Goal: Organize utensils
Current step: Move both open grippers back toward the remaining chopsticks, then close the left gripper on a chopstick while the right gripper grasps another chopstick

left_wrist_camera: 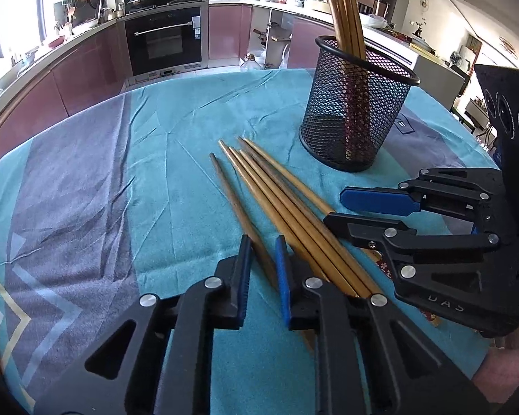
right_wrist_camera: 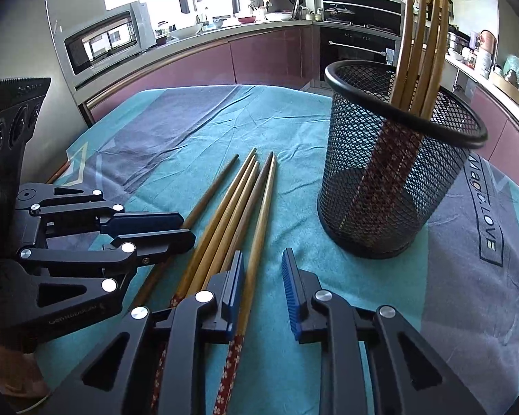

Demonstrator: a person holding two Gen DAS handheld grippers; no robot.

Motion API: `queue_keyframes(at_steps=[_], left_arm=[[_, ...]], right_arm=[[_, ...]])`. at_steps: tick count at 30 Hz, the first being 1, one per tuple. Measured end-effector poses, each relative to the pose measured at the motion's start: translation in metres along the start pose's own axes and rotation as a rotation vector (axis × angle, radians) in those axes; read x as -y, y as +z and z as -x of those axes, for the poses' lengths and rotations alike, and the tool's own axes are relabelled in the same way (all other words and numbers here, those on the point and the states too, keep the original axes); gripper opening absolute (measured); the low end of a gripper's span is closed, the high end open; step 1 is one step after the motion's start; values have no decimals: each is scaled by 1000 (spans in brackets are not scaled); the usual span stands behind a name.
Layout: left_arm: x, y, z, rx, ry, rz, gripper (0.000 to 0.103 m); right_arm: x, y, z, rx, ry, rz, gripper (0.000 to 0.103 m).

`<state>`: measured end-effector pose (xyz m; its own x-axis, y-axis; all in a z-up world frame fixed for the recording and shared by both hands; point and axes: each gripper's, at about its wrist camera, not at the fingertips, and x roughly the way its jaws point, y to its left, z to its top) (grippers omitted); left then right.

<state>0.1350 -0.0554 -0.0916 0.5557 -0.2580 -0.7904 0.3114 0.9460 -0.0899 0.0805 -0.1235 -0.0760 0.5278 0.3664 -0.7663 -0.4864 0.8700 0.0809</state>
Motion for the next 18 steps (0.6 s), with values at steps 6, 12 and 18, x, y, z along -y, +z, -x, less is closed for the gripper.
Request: queue_keyframes(at_steps=[6, 12, 18], left_arm=[[-2, 7, -6, 2, 18, 22, 16], [-2, 11, -10, 4, 30, 33, 15], [1, 11, -10, 8, 35, 55, 13]], right_arm=[[-2, 11, -10, -1, -5, 3, 21], [0, 15, -13, 0, -8, -4, 16], [5, 14, -13, 5, 10, -42, 7]])
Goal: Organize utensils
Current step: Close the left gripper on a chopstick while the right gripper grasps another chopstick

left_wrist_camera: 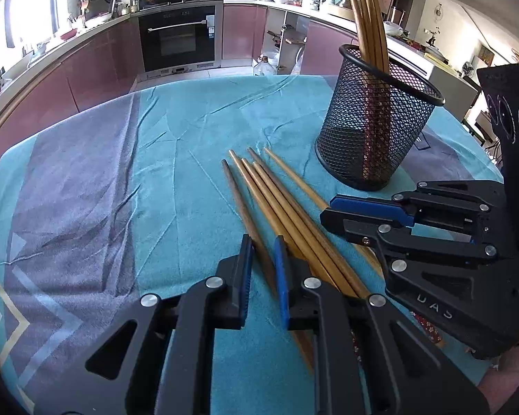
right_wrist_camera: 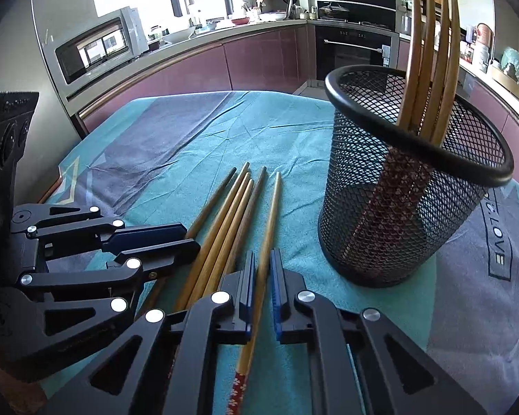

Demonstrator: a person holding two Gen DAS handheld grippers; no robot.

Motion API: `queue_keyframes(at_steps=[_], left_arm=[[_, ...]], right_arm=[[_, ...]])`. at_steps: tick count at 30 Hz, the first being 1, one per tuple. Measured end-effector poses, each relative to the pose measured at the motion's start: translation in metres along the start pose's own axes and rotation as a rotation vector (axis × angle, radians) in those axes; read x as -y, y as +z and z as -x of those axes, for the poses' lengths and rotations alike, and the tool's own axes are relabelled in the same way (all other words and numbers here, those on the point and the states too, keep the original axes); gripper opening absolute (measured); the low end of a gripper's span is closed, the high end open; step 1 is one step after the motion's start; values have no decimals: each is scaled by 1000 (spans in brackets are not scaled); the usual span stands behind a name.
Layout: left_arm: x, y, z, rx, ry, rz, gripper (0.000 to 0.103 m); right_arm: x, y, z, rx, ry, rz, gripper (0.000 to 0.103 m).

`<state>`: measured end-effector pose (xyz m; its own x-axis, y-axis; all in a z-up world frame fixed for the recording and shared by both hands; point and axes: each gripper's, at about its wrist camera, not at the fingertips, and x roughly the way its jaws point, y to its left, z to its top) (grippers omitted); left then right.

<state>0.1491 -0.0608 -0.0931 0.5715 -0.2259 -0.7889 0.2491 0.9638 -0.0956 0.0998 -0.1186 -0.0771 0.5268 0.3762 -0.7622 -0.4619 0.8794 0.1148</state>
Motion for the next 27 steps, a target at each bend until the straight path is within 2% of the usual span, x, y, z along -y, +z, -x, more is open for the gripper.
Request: queue_keyframes(at_steps=[9, 27], left_arm=[[-2, -2, 1, 6, -3, 39, 11], [-3, -4, 17, 34, -21, 45, 9]], right_arm=[[6, -2, 6, 14, 28, -38, 5], [10, -9, 34, 60, 101, -60, 5]])
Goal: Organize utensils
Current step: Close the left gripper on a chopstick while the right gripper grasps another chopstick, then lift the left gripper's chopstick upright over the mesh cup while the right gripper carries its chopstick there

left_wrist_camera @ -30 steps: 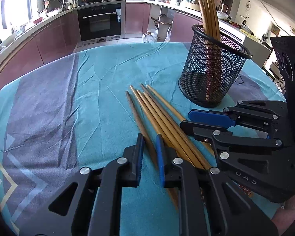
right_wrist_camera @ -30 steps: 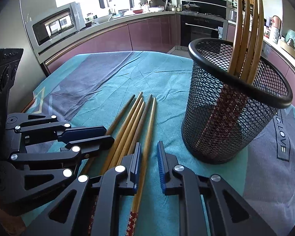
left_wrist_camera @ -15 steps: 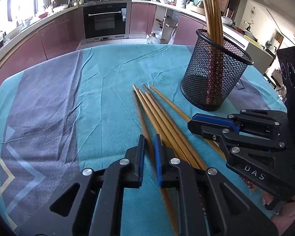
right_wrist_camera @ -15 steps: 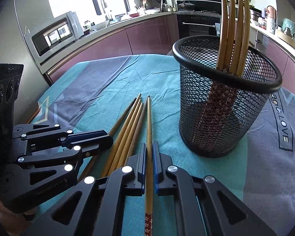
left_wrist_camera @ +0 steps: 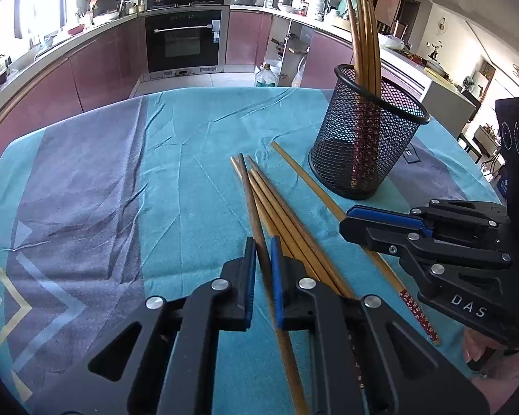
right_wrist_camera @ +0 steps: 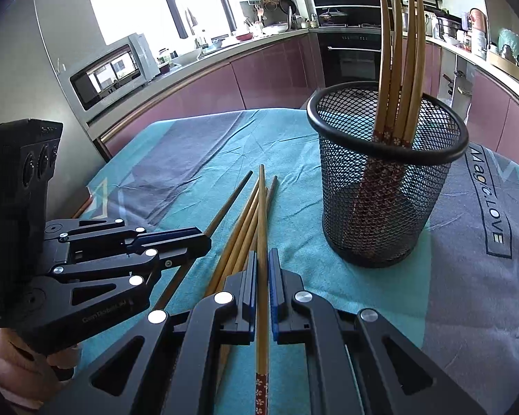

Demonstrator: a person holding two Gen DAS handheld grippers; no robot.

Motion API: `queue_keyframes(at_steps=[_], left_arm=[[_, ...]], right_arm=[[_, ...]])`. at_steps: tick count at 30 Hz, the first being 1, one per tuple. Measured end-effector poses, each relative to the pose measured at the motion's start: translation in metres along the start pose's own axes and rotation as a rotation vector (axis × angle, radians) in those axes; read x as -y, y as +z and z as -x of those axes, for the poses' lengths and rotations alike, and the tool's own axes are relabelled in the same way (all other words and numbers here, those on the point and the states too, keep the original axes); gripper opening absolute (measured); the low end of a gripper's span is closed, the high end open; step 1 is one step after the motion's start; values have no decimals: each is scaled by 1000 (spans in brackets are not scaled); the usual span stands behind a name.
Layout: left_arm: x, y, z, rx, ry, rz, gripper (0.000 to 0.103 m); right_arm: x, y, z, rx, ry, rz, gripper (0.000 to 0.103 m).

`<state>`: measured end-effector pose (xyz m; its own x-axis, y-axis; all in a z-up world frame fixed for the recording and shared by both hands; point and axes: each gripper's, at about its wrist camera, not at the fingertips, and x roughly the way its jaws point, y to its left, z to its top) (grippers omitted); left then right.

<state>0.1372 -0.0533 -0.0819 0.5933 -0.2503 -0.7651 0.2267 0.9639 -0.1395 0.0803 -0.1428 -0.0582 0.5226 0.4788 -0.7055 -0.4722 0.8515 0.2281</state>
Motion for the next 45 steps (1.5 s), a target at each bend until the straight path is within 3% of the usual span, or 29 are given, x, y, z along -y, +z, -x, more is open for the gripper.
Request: queue_keyframes(at_steps=[19, 37, 45], left_arm=[[-4, 2, 32, 62, -57, 11, 9], [-5, 21, 101, 203, -191, 0, 8], [-1, 31, 127, 266, -207, -18, 8]], right_arm=[[4, -1, 33, 73, 28, -13, 5], [21, 9, 91, 229, 50, -54, 5], [22, 21, 111, 298, 51, -48, 5]])
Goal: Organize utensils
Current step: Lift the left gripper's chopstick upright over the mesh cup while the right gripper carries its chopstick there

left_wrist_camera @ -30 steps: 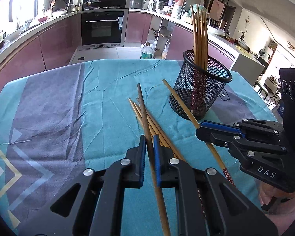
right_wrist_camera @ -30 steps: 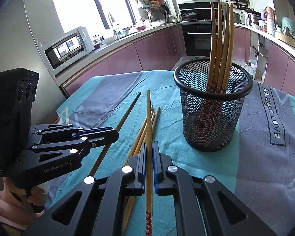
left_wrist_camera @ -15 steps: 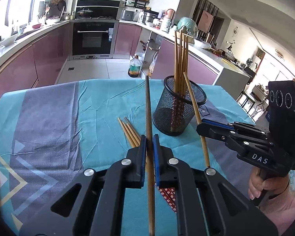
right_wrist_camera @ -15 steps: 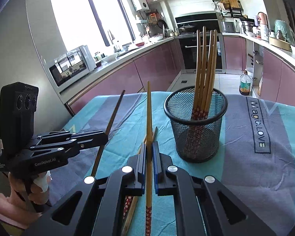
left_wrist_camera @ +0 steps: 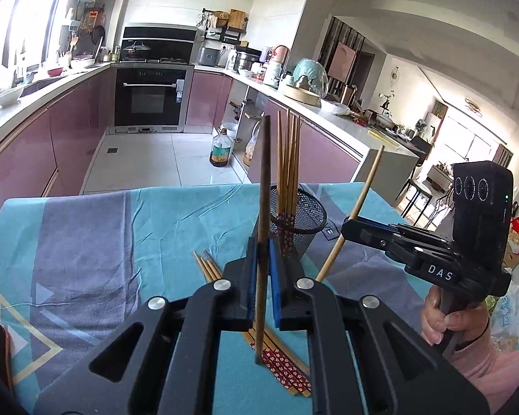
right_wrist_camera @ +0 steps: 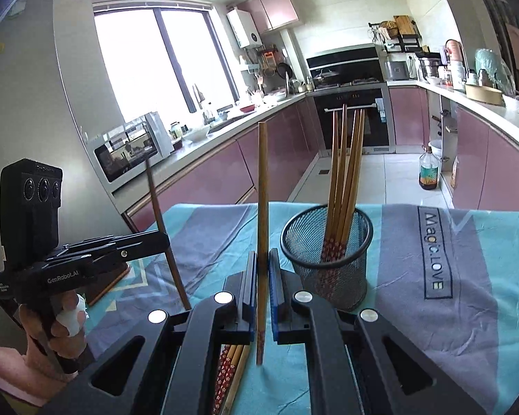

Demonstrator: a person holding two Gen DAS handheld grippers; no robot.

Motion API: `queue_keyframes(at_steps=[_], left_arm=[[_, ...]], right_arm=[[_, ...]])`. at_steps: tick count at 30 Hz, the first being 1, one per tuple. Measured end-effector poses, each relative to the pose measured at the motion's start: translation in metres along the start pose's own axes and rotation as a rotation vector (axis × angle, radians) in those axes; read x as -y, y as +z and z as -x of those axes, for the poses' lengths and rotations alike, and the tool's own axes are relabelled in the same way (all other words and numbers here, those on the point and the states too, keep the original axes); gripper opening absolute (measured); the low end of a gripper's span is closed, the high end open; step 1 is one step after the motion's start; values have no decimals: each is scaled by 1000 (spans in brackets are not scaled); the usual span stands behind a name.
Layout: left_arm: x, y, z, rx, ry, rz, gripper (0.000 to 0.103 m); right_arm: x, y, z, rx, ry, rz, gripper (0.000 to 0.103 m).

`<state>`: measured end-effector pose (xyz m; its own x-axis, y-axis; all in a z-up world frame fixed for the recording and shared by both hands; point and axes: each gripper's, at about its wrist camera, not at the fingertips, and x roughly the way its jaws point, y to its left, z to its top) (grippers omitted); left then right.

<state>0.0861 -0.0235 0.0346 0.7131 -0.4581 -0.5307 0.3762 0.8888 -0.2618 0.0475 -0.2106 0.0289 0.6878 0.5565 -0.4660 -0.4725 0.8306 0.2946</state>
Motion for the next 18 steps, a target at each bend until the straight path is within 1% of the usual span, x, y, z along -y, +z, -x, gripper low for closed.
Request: queue_keyframes(at_steps=[4, 10, 18], left_arm=[[2, 10, 7, 29, -12, -8, 7], [7, 32, 7, 65, -26, -8, 7], [22, 64, 15, 127, -44, -42, 7]], right_arm=[[2, 9, 7, 31, -2, 10, 5], [2, 29, 20, 76, -9, 41, 5], [6, 54, 32, 127, -27, 66, 5]])
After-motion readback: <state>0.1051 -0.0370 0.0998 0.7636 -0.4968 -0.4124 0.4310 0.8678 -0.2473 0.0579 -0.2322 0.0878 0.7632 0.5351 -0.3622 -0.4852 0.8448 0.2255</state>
